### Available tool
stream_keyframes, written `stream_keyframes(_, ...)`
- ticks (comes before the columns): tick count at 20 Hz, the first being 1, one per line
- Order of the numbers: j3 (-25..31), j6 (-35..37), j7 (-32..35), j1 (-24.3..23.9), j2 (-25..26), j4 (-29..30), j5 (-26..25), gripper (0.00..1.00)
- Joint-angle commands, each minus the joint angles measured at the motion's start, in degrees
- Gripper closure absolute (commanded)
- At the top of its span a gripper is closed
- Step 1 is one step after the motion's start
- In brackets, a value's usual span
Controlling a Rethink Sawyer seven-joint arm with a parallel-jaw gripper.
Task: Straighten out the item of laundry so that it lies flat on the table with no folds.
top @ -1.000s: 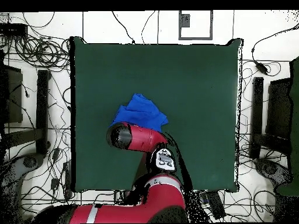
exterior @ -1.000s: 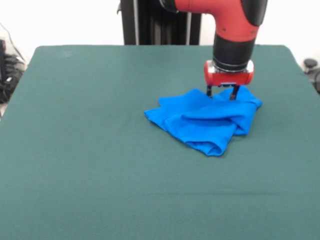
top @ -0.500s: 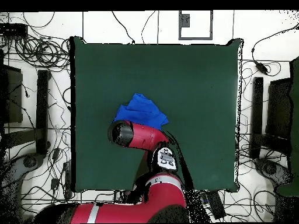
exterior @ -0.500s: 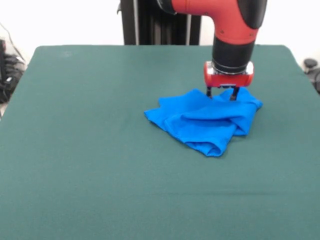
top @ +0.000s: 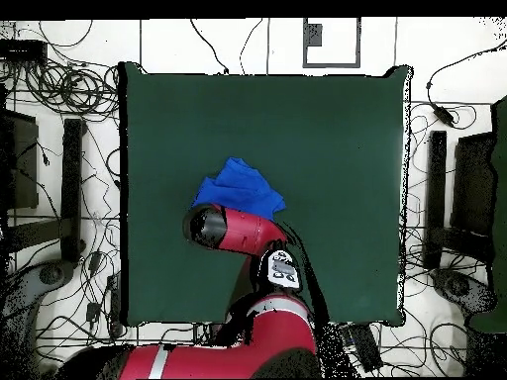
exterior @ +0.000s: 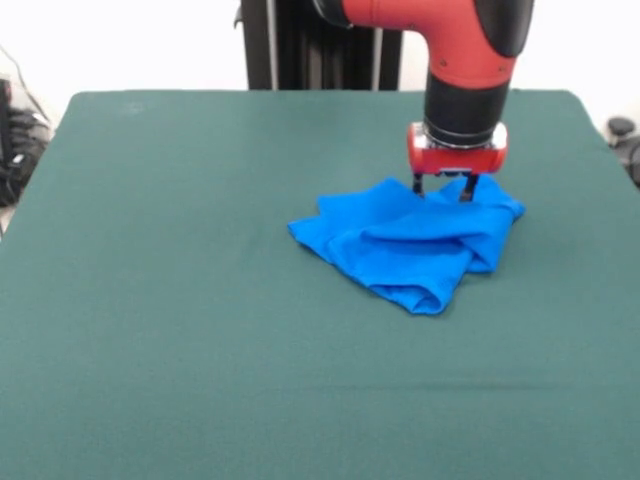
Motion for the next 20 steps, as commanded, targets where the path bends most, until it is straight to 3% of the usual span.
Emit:
stream_keyframes(1, 4.7, -4.4, 13.8, -1.7, -3.6, 1.1, 3.2, 0.00)
stream_keyframes(4, 4.7, -2.7, 14.5, -1.5, -7.7, 4.7, 3.5, 0.00)
stream_keyframes(11, 3.7, 1.4, 14.3, -1.0, -12.7, 7.0, 4.1, 0.00)
stream_keyframes(20, 3.9, -0.8, 14.4, -0.5, -11.8, 7.3, 4.5, 0.00)
